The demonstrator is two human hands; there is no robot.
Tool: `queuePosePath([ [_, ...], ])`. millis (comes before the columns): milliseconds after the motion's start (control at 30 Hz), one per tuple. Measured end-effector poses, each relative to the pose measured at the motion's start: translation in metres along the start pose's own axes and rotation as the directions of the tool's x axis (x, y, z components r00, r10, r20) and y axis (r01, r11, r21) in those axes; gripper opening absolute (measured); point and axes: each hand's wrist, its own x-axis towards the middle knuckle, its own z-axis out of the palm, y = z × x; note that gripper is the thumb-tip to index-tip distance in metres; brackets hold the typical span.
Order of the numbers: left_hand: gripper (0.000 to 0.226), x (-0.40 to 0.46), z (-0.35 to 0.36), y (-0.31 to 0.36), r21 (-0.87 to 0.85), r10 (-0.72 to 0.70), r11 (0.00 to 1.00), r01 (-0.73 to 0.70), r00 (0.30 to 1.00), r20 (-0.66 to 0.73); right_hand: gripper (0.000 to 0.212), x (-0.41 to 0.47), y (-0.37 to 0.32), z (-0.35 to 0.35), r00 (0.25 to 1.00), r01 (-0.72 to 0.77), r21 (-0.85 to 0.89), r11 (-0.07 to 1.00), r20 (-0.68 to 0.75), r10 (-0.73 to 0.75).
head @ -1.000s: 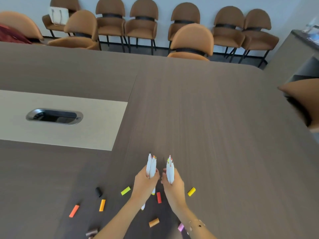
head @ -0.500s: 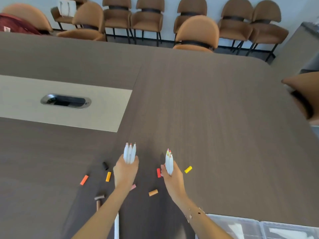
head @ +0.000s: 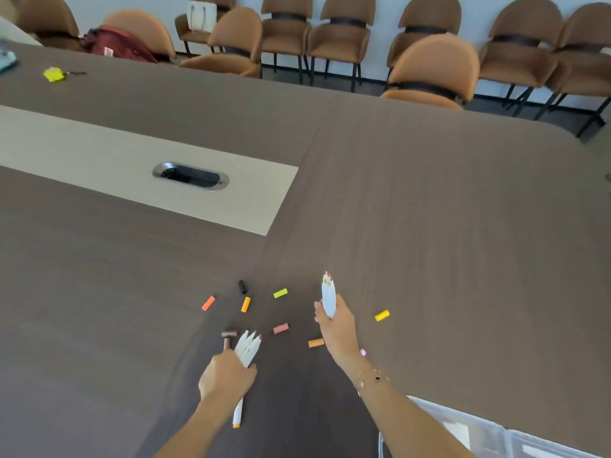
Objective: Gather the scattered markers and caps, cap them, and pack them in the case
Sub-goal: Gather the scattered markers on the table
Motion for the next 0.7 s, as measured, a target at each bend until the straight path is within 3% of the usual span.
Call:
queuePosePath([
  [67, 0.018, -0.008, 0.0, 0.0, 0.013, -0.015, 1.0, 0.014, 1.0, 0.013, 0.007, -0.005, 0.003, -0.001, 1.0, 0.011, -0.014, 1.0, 0.005, -0.011],
  [267, 0.024, -0.022, 0.02, -0.009, 0.059, -0.071, 0.996, 0.069, 0.997, 0.043, 0.013, -0.021, 0.008, -0.007, 0.999, 0.023, -0.009, 1.0, 0.036, -0.022],
  [500, 0.02, -0.037, 0.03, -0.017, -0.002, -0.049, 0.999, 0.049, 0.999, 0.007, 0.019, -0.036, 0.017, -0.018, 0.998, -0.018, 0.003, 1.0, 0.061, 0.018],
  [600, 0.009, -0.042, 0.026, -0.003, -0.106, -0.02, 0.994, 0.021, 1.0, 0.014, 0.017, -0.044, 0.016, -0.021, 0.998, 0.001, 0.018, 1.0, 0.068, -0.003],
  [700, 0.018, -0.041, 0.02, 0.026, -0.307, 0.085, 0.947, -0.091, 0.996, -0.031, 0.009, -0.049, 0.015, -0.024, 0.996, 0.015, 0.031, 0.999, 0.085, -0.017],
])
